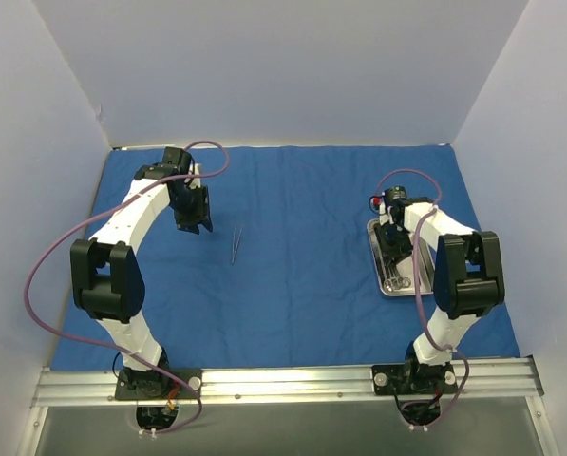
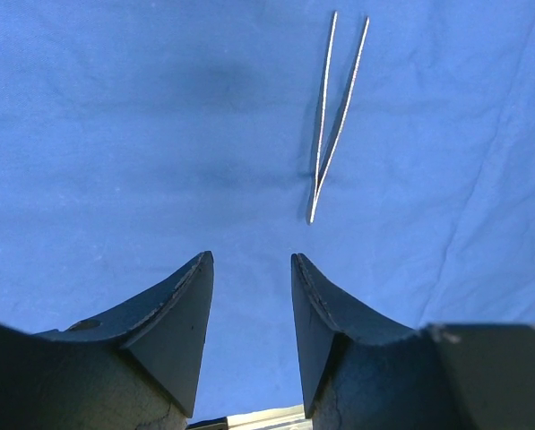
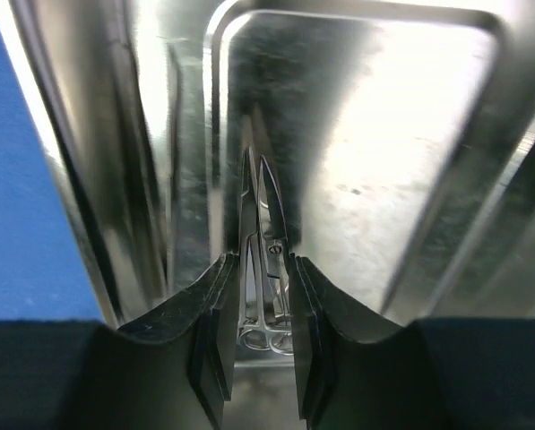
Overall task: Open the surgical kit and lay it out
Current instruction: Adjust the medical item in the container.
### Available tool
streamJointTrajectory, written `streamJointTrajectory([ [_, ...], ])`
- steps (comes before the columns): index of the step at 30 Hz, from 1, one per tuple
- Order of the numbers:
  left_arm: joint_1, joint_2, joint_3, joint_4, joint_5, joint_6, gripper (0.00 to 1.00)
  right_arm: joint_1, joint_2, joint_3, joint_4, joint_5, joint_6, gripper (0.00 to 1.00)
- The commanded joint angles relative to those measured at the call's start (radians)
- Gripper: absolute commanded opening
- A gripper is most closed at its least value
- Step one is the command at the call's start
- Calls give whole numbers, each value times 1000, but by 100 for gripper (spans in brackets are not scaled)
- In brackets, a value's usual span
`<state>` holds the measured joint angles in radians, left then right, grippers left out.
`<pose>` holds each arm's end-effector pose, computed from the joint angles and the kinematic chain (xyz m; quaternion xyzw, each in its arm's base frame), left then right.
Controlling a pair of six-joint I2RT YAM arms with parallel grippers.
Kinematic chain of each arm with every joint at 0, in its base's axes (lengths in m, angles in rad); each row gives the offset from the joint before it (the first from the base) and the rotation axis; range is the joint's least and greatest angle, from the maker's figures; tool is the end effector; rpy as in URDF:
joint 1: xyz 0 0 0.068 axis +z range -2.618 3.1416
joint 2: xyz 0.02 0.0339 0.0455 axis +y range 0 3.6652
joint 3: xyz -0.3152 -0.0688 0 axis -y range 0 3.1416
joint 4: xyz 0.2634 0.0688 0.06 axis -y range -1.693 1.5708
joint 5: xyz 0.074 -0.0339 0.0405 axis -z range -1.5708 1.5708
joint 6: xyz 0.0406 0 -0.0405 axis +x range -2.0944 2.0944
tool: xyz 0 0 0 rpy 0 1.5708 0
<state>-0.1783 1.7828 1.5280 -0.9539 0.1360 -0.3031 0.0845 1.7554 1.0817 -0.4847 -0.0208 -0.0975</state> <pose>0.3895 -0.0758 0.3065 -0.0490 0.9802 -0.1077 0.1585 0.3657 0.0318 0.2009 -0.0911 0.9745 0.0088 0.2048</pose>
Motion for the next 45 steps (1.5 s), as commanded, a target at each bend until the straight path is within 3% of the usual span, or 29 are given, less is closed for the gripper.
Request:
streamJointTrajectory([
  [1, 7, -8, 9, 20, 27, 10, 49, -15, -79, 50, -63, 80, 8, 0],
  [13, 5, -3, 11, 24, 62, 22, 48, -63, -39, 93, -34, 76, 5, 2],
  [17, 5, -5, 1, 27, 70, 27, 48, -69, 10, 112, -17, 64, 15, 20],
  [18, 7, -5, 0, 29, 71, 27, 48, -69, 24, 116, -12, 65, 19, 35],
  [19, 5, -5, 0, 29, 74, 27, 48, -71, 30, 124, -11, 73, 25, 39],
  [24, 7, 0, 4, 23, 80, 32, 48, -63, 9, 136, -32, 76, 35, 46],
  [33, 7, 12, -3, 33, 97, 32, 48, -46, 9, 100, -34, 33, 36, 32],
  [45, 7, 15, 6, 10, 105, 32, 49, -2, 30, 103, -6, 32, 56, 31],
])
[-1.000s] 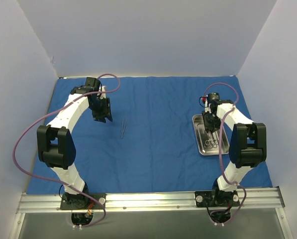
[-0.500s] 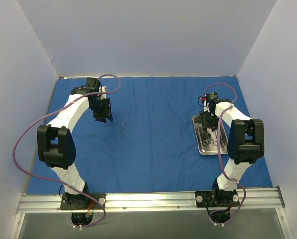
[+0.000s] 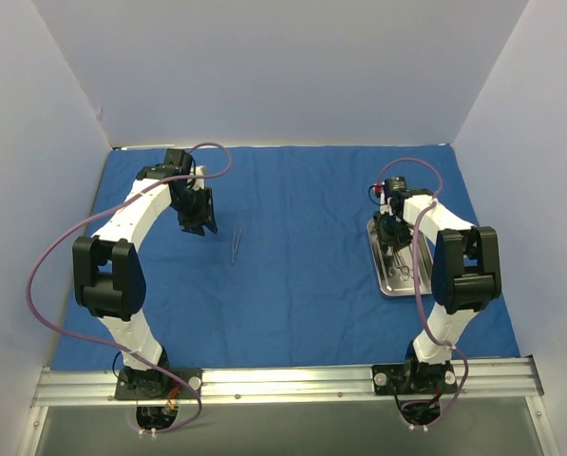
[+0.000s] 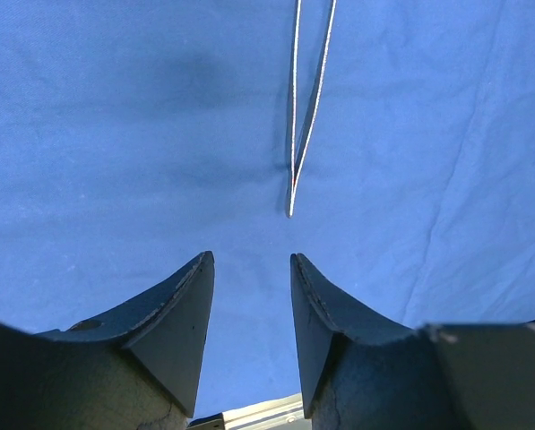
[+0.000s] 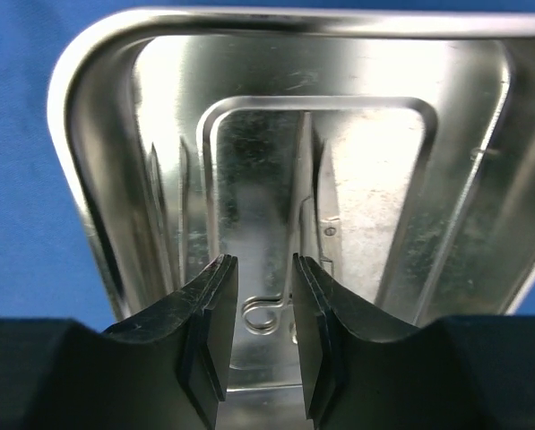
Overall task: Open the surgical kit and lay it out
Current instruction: Adjust the medical item in the container, then pick up the medical item from the container.
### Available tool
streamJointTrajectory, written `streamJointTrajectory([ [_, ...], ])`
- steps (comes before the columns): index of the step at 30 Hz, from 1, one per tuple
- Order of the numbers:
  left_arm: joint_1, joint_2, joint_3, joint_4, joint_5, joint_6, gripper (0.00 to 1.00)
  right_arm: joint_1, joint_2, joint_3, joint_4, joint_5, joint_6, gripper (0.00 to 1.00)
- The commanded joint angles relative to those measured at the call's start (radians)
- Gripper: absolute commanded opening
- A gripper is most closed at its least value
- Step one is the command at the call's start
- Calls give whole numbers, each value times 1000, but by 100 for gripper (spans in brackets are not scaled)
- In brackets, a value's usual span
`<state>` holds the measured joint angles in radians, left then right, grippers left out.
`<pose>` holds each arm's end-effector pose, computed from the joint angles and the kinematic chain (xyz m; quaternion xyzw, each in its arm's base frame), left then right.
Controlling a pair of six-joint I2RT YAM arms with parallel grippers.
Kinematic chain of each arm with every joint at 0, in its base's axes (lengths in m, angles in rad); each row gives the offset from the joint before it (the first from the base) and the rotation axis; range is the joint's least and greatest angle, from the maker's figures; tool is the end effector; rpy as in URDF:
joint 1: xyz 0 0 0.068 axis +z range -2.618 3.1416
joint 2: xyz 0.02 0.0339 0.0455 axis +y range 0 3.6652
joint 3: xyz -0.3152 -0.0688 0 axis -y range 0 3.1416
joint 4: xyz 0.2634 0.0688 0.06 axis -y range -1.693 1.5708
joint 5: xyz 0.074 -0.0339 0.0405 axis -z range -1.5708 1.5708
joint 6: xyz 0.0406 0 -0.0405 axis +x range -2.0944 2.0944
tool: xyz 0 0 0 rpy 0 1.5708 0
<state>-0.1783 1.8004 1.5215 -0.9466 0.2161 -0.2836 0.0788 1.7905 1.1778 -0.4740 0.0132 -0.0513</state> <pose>0.3921 -0.0795 0.2986 -0.0330 0.9790 -0.1425 0.1419 0.3908 0.0303 0.2173 -0.0615 0.9689 -0.0031 0.2398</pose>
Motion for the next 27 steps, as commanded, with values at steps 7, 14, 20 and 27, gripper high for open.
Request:
streamJointTrajectory([
  [7, 13, -3, 16, -17, 81, 12, 50, 12, -37, -4, -2, -127, 19, 36],
  [14, 13, 10, 31, -63, 78, 6, 49, 15, -22, -35, 74, -199, 45, 37],
  [20, 13, 22, 34, -61, 72, -5, 49, 32, 29, -50, 107, -196, 51, 29],
  [27, 13, 11, 37, -52, 72, -8, 49, 27, 67, -41, 83, -105, 77, 21],
])
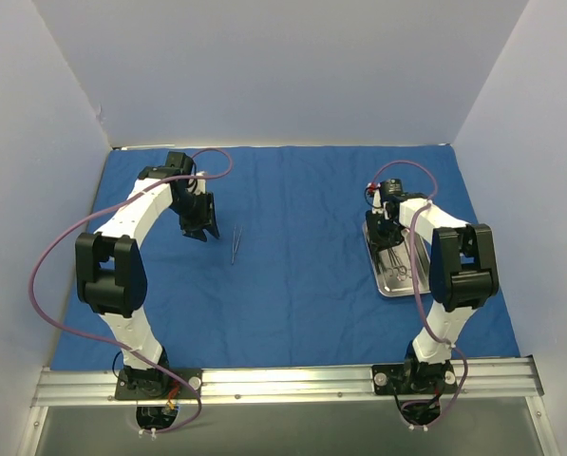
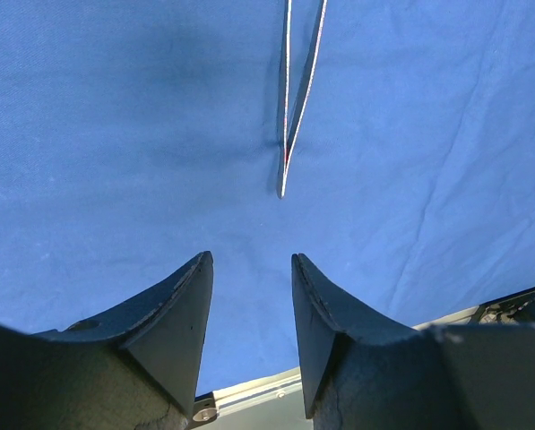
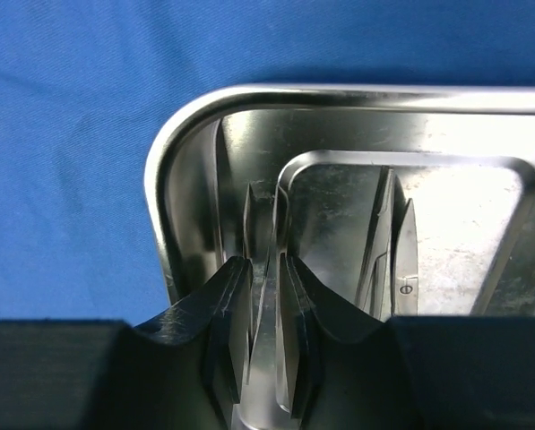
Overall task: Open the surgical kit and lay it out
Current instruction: Pick up the medical item from the container.
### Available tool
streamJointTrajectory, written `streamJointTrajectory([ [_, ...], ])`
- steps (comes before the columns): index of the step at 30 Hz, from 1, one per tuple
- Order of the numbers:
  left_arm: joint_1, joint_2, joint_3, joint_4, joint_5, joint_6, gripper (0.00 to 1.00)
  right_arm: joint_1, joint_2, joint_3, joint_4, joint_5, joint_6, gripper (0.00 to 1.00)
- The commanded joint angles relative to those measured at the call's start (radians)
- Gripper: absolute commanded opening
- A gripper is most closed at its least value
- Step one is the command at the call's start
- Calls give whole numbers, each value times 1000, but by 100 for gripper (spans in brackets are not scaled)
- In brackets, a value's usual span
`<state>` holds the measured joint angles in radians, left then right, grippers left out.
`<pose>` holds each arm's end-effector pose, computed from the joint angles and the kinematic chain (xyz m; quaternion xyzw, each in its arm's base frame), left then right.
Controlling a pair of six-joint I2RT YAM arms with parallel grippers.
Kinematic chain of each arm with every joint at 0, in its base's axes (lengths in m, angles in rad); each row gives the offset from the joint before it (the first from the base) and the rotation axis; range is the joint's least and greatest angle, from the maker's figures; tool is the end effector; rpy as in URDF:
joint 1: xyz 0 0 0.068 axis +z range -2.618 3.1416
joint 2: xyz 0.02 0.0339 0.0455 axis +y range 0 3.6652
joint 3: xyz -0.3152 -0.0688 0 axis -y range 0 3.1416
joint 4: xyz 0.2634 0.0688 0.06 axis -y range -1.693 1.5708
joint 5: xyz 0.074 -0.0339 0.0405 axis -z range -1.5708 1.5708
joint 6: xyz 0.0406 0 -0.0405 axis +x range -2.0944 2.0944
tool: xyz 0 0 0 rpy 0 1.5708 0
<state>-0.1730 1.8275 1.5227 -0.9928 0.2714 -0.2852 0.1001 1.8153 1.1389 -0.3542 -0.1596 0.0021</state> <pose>0.3920 -0.0795 0.2876 -0.0366 0.9811 -0.1612 0.1010 0.3953 0.0462 0.2034 -0.0683 0.9585 0.0903 0.2617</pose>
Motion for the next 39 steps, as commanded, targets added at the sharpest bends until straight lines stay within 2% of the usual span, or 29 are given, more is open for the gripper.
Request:
streamJointTrajectory([
  [1, 7, -17, 33, -4, 18, -6, 49, 6, 44, 2, -45, 84, 29, 21],
  [6, 6, -19, 27, 14, 26, -5, 49, -8, 47, 39, -84, 140, 26, 21],
  [13, 6, -16, 37, 22, 26, 15, 49, -34, 47, 87, -129, 157, 45, 11],
  [15, 6, -22, 36, 29, 28, 17, 49, -34, 18, 91, -129, 157, 42, 13],
  [16, 6, -25, 30, 31, 31, 17, 49, -36, 12, 93, -129, 157, 42, 18],
  [19, 6, -33, 19, 43, 37, 17, 49, -34, 4, 99, -141, 184, 41, 21],
  [22, 6, -36, 7, 51, 45, 17, 49, -33, -1, 93, -147, 181, 42, 31],
  [27, 7, -48, -6, 56, 49, 18, 49, -22, -31, 65, -149, 173, 47, 32],
  [31, 7, -45, -4, 56, 61, 20, 49, -13, -34, 32, -129, 170, 56, 29],
  [33, 7, -42, -1, 62, 75, 21, 49, -10, -18, 24, -109, 134, 61, 24],
  [34, 6, -42, 1, 65, 93, 23, 49, -13, -10, 24, -103, 131, 65, 14],
  [35, 6, -43, 1, 75, 106, 23, 49, -14, 4, 28, -95, 126, 65, 10],
  [37, 6, -45, 1, 86, 161, 24, 49, -16, 13, 48, -95, 120, 65, 6],
  [39, 4, -45, -1, 101, 193, 21, 49, -16, 19, 61, -98, 118, 62, 6],
])
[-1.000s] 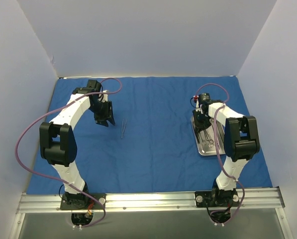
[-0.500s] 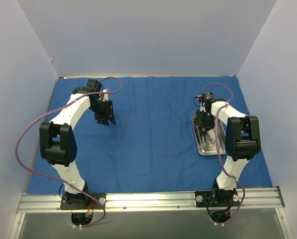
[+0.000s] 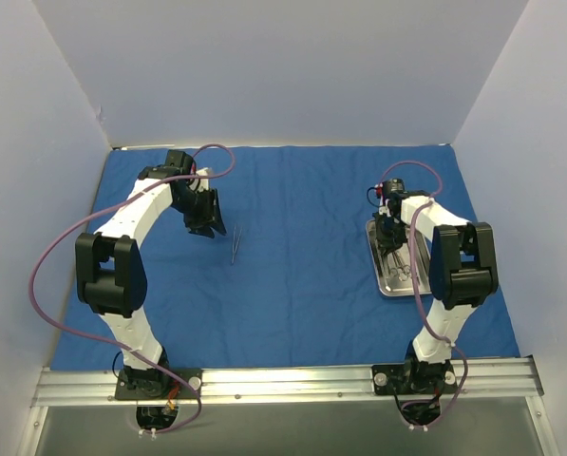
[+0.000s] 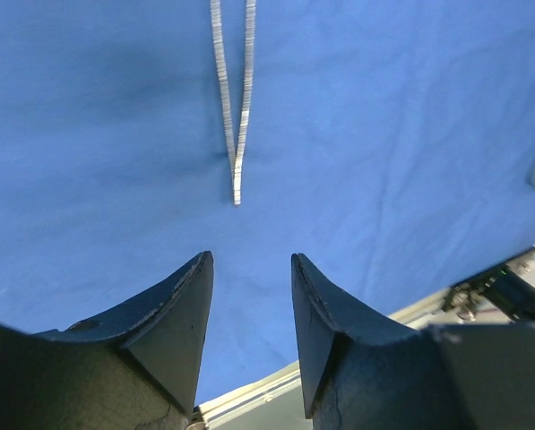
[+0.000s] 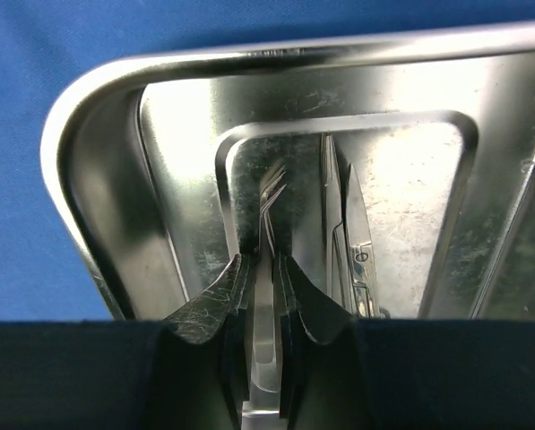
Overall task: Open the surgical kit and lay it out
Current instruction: Pick up the medical item from the container, then place the medical item in the surgical kit.
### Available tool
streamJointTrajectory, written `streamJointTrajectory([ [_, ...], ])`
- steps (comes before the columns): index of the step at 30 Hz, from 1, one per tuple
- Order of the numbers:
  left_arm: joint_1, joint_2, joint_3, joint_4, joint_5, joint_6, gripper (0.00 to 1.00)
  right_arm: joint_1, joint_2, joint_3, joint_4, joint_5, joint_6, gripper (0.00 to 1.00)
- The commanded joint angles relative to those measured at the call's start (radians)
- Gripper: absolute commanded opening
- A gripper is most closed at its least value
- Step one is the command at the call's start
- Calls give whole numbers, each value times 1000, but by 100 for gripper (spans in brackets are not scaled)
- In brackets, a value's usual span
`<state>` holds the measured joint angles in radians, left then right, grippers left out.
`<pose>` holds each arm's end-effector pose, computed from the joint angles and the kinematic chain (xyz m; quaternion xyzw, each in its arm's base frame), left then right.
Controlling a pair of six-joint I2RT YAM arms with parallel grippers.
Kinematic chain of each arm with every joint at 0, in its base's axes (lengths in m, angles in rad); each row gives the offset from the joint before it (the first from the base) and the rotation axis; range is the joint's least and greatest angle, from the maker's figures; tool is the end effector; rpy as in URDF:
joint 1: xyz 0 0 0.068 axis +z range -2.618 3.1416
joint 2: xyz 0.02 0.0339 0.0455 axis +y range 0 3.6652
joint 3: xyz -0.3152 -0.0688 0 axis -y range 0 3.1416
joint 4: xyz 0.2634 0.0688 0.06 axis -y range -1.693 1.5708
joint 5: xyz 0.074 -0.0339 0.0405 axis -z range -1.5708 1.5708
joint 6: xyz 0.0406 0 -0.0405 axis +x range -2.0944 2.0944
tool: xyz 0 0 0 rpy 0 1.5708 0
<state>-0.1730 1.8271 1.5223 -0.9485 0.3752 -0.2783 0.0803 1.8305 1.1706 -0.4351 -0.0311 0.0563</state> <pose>0.3955 -0.0842 0.2904 -0.0216 0.9703 -0.2142 0.1102 0.3969 0.0332 0.2022 -0.0153 0.9716 0.0312 0.2340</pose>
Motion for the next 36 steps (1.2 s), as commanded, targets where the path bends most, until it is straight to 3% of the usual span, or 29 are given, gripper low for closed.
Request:
streamJointTrajectory([
  [1, 1, -48, -5, 65, 102, 11, 49, 4, 6, 35, -20, -7, 7, 8],
  [3, -3, -60, -8, 82, 125, 13, 49, 4, 22, 50, -28, -9, -3, 9],
  [7, -16, -72, -2, 86, 177, 25, 49, 4, 29, 87, -56, -7, -6, 0],
  [12, -78, -120, 26, 151, 273, 16, 50, 6, -141, 208, -197, 16, 22, 0],
  [15, -130, -147, 30, 226, 303, -7, 51, 47, -204, 303, -243, -68, 43, 0],
  [19, -184, -154, 88, 238, 268, 5, 52, 168, -188, 389, -154, -205, 166, 0],
  [26, -233, -151, 153, 237, 167, -4, 51, 274, -108, 454, 133, -389, 428, 0],
  [30, -258, -144, 197, 232, 99, -4, 51, 332, -51, 566, 107, -365, 447, 0],
  [36, -293, -132, 228, 240, 47, -19, 52, 348, -34, 574, 130, -411, 530, 0],
])
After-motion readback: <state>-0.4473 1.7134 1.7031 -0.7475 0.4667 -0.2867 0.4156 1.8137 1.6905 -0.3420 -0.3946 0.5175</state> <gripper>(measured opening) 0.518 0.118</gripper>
